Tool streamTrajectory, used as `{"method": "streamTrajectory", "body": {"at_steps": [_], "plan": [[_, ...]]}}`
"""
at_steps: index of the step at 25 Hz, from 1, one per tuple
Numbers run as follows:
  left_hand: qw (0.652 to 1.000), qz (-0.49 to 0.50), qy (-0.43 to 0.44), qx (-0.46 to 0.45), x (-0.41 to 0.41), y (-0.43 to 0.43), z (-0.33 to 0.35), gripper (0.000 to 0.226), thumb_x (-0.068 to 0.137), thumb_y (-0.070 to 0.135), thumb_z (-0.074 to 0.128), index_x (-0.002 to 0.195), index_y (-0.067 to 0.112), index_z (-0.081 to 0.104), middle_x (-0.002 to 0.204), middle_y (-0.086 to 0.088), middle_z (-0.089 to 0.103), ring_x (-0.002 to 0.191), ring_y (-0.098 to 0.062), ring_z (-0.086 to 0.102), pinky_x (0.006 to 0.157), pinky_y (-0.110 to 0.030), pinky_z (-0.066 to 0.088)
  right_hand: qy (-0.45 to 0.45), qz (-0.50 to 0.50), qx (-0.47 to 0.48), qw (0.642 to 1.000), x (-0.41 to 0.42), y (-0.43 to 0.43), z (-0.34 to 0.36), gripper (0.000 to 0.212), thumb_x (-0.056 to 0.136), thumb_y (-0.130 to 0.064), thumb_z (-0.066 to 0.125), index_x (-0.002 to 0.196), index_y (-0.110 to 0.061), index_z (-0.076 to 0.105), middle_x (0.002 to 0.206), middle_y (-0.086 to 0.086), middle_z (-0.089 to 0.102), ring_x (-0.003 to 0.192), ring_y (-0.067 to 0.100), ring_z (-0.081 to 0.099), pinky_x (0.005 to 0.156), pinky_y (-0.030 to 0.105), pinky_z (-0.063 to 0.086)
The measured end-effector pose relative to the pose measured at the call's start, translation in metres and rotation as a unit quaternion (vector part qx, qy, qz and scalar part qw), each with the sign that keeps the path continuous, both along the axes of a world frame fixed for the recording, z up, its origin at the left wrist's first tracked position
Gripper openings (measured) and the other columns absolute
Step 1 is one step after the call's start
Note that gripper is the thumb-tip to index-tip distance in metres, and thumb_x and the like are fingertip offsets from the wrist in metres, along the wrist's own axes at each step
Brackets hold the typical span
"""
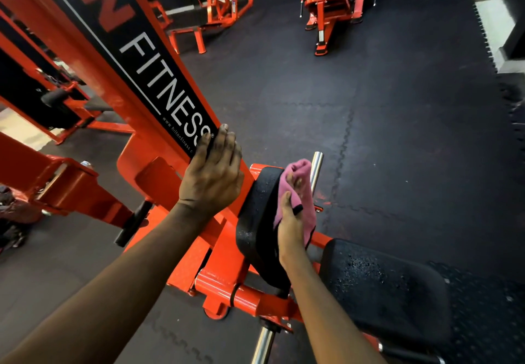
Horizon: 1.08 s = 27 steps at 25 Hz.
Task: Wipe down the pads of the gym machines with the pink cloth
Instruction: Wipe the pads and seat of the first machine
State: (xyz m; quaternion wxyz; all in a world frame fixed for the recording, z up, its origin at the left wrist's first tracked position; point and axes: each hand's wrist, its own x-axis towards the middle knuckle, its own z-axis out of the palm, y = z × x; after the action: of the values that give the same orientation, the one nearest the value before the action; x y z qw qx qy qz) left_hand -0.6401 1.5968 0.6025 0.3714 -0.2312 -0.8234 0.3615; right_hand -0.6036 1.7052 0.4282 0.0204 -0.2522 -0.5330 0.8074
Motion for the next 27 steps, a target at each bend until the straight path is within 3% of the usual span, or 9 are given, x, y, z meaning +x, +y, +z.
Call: {"method": "streamTrajectory", "body": {"at_steps": [4,6,9,11,13,16,19,21,27], "plan": [[1.000,0.001,-0.001,0.001,0.001,0.000,0.001,0.047,0.092,0.027,0.037,0.126,0.007,0.063,0.139,-0.012,0.058,0.141,-0.028,0.043,0.118,-0.044,0.013,0.167,-0.078,0.028,0.983,0.030,-0.028,0.024,0.083,0.088,-0.074,0.052,0.147,-0.016,0.050,0.155,-0.006,0.047,0.147,0.007,0.035,0.123,0.029,0.022],[1.000,0.002,-0.003,0.000,0.001,0.000,0.001,0.047,0.092,0.028,0.040,0.126,0.007,0.063,0.139,-0.012,0.058,0.141,-0.028,0.043,0.118,-0.044,0.014,0.177,-0.051,0.020,0.983,0.057,-0.035,0.000,0.078,0.091,-0.068,0.055,0.147,-0.015,0.050,0.155,-0.005,0.046,0.147,0.009,0.035,0.123,0.029,0.022],[1.000,0.005,-0.006,0.000,0.001,0.001,0.001,0.047,0.093,0.028,0.037,0.127,0.007,0.062,0.140,-0.011,0.058,0.142,-0.028,0.042,0.117,-0.044,0.017,0.078,-0.048,-0.001,0.996,0.079,-0.039,-0.032,0.086,0.084,-0.078,0.056,0.141,-0.015,0.057,0.145,-0.003,0.058,0.140,0.012,0.047,0.122,0.038,0.030],[1.000,0.006,-0.005,0.000,0.002,0.001,0.001,0.049,0.094,0.027,0.032,0.128,0.007,0.061,0.140,-0.011,0.057,0.142,-0.028,0.041,0.117,-0.045,0.016,-0.032,-0.066,-0.009,0.997,0.072,-0.031,-0.046,0.086,0.085,-0.077,0.056,0.140,-0.011,0.057,0.138,0.003,0.062,0.136,0.019,0.052,0.118,0.035,0.034],[1.000,0.012,-0.004,-0.002,0.002,0.002,0.001,0.051,0.095,0.027,0.028,0.128,0.007,0.060,0.140,-0.011,0.057,0.143,-0.028,0.040,0.118,-0.045,0.014,-0.112,-0.071,-0.015,0.991,0.063,-0.020,-0.044,0.081,0.088,-0.071,0.055,0.137,-0.006,0.057,0.124,0.012,0.068,0.118,0.023,0.060,0.104,0.032,0.041],[1.000,0.012,-0.005,0.002,0.002,0.002,0.001,0.048,0.094,0.028,0.033,0.128,0.007,0.060,0.141,-0.012,0.057,0.143,-0.028,0.040,0.118,-0.044,0.012,-0.054,-0.074,-0.014,0.996,0.058,-0.025,-0.002,0.072,0.090,-0.072,0.052,0.120,-0.009,0.066,0.099,0.004,0.065,0.097,0.016,0.056,0.088,0.024,0.039],[1.000,0.009,-0.005,0.004,0.002,0.002,0.001,0.047,0.093,0.028,0.036,0.127,0.007,0.061,0.140,-0.012,0.057,0.142,-0.028,0.041,0.119,-0.044,0.009,0.109,-0.098,0.027,0.989,0.080,-0.052,0.031,0.081,0.087,-0.078,0.049,0.138,-0.015,0.058,0.147,-0.002,0.055,0.140,0.010,0.044,0.118,0.026,0.026],[1.000,0.006,-0.003,0.008,0.001,0.001,0.001,0.049,0.094,0.027,0.031,0.127,0.007,0.061,0.140,-0.011,0.058,0.142,-0.028,0.041,0.119,-0.043,0.010,0.154,-0.070,0.053,0.984,0.100,-0.062,0.021,0.076,0.092,-0.070,0.049,0.147,-0.017,0.049,0.157,-0.004,0.043,0.150,0.011,0.031,0.123,0.030,0.019],[1.000,0.000,-0.007,0.018,0.000,0.002,-0.003,0.052,0.096,0.026,0.026,0.128,0.005,0.061,0.139,-0.011,0.058,0.142,-0.028,0.041,0.118,-0.043,0.015,-0.046,-0.055,-0.002,0.997,0.110,-0.052,-0.047,0.101,0.070,-0.093,0.053,0.139,-0.021,0.056,0.139,-0.006,0.061,0.131,0.011,0.053,0.116,0.037,0.038]]}}
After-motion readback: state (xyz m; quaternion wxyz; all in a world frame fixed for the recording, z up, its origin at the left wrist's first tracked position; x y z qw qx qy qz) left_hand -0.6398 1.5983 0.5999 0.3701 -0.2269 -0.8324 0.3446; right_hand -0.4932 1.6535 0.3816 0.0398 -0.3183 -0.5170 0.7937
